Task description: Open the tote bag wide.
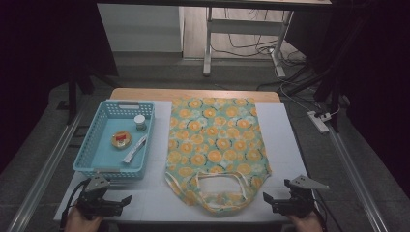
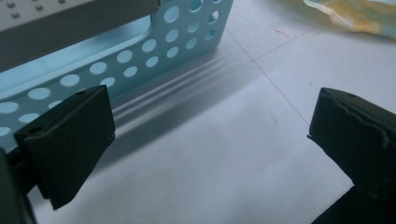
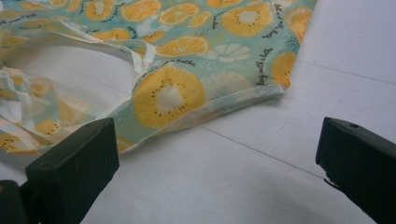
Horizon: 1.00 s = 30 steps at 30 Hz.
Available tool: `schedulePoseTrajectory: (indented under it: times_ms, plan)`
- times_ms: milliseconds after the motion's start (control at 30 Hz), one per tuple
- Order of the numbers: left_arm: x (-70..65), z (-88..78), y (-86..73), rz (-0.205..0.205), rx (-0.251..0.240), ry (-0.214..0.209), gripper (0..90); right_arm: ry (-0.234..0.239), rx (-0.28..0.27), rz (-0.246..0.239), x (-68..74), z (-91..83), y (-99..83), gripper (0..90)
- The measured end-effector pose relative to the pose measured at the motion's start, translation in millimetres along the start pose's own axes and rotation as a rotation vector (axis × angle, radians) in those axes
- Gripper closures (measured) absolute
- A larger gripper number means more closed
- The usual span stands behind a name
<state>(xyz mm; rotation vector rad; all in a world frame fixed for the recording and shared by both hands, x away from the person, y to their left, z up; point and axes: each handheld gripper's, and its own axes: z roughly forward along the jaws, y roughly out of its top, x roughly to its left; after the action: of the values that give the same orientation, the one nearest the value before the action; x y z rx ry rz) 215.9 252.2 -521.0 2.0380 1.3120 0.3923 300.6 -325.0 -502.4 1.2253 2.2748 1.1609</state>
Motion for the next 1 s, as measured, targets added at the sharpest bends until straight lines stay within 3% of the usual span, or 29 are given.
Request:
schedulePoseTrajectory:
  times_ms: [67,233,767,1000]
  plan:
    - [0.5,0.4,0.0,0.001,0.002,-0.01,1.1,0.016,0.002,0.013,-0.1,0.0,0.2,0.0]
    - [0.1,2.2,0.9,0.008,0.02,-0.021,2.6,0.034,0.019,-0.012,3.6,1.4,0.9,0.0]
    - [1.3,1.2,0.4,0.01,0.01,-0.039,3.3,0.043,0.016,-0.07,8.7,1.0,1.1,0.0]
    - [1.2,0.8,0.2,0.008,0.007,-0.035,2.9,0.04,0.015,-0.062,8.2,0.1,0.9,0.0]
